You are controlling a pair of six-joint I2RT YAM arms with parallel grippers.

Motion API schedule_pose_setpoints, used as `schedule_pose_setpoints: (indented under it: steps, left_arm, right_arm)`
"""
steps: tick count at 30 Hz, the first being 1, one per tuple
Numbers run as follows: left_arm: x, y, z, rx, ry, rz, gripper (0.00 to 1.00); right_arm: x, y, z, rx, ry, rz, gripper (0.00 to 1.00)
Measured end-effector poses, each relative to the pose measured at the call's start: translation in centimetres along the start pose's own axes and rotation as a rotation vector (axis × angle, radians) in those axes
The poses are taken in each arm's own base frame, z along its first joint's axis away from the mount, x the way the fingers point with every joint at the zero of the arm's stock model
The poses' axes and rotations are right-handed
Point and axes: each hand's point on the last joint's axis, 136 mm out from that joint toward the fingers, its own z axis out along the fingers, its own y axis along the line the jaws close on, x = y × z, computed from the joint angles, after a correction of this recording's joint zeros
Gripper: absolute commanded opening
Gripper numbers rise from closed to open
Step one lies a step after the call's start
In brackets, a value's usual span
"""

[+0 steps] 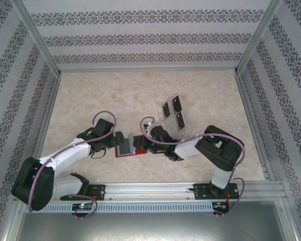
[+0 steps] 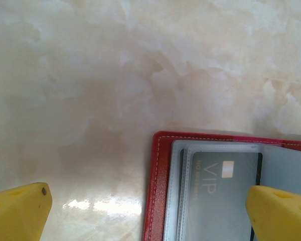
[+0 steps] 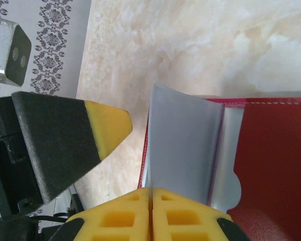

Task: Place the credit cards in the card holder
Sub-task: Flip over the card slot in the card holder.

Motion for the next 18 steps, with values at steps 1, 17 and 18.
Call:
schedule_pose_setpoints:
  steps: [1,17,18]
  left_arm:
    - [0.0,0.0,-0.1,0.002,-0.002,0.000,1.00]
    - [-0.5,1.7,-0.9,0.009,-0.047,-0.093,1.00]
    - [-0.7,1.8,-1.0,0.012,-0.054,-0.104,1.00]
  right_arm:
    - [0.0,0.2,0.1,0.000,0.002,-0.001,0.11]
    - [1.4,0.8,1.2,0.069,0.077,-0.050,0.31]
    - [1.5,0.7,1.2,0.075,0.080,-0.049,0.31]
